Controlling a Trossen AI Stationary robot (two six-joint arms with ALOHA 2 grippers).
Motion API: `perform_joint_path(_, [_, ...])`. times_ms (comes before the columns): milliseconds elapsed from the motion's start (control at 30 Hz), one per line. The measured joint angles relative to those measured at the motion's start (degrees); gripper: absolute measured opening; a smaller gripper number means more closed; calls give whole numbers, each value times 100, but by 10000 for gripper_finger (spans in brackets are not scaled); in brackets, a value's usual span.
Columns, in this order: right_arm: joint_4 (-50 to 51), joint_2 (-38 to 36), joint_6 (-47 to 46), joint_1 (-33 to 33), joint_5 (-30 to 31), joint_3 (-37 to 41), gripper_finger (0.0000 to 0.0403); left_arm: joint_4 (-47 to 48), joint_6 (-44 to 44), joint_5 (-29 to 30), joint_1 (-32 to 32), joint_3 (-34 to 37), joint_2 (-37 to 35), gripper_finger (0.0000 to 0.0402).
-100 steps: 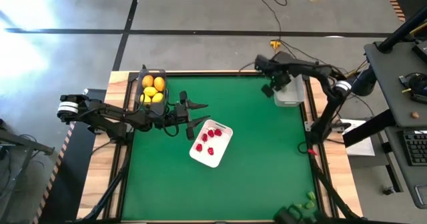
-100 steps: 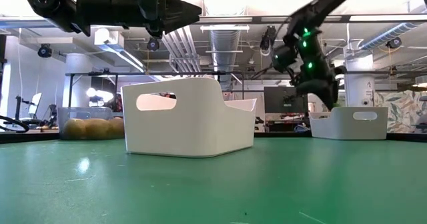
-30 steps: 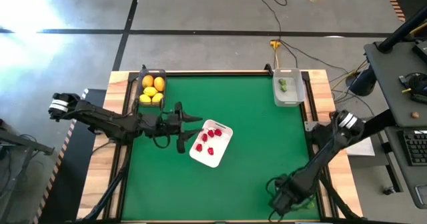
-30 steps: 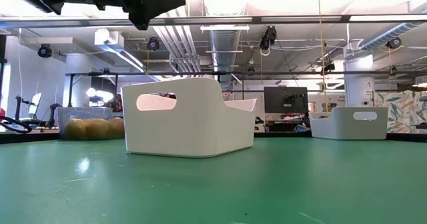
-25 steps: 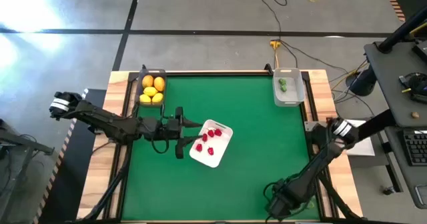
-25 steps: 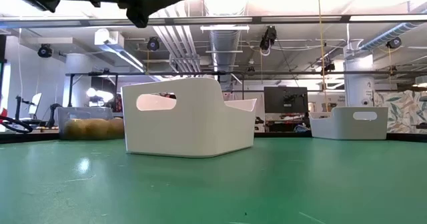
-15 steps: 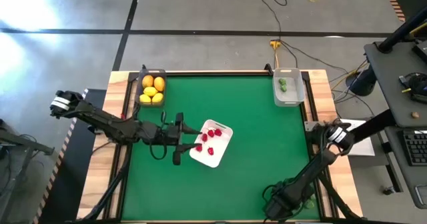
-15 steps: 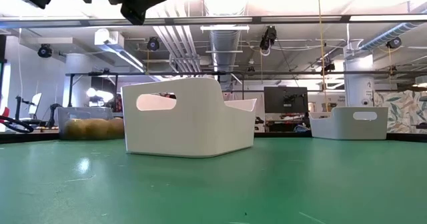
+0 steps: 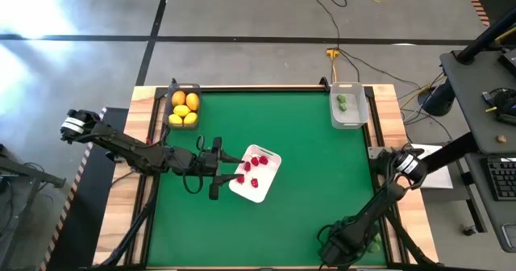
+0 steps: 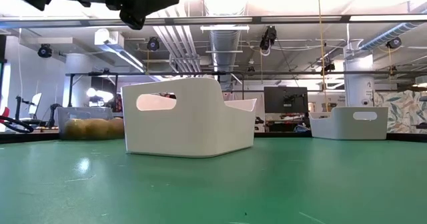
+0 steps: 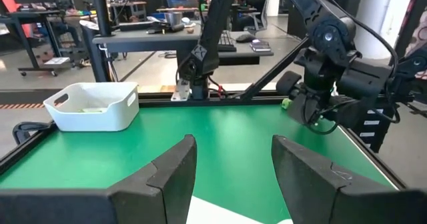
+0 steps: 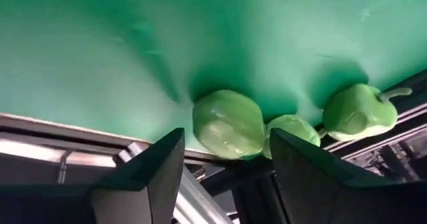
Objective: Sort produce into baskets
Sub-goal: Put the green chili pepper into the grey bin
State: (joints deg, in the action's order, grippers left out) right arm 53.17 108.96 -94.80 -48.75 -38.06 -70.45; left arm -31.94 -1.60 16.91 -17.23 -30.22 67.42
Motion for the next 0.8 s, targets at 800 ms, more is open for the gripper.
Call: perform_joint_path(800, [331, -129, 617, 536, 12, -24, 97, 308, -5, 4, 0, 4, -123, 178])
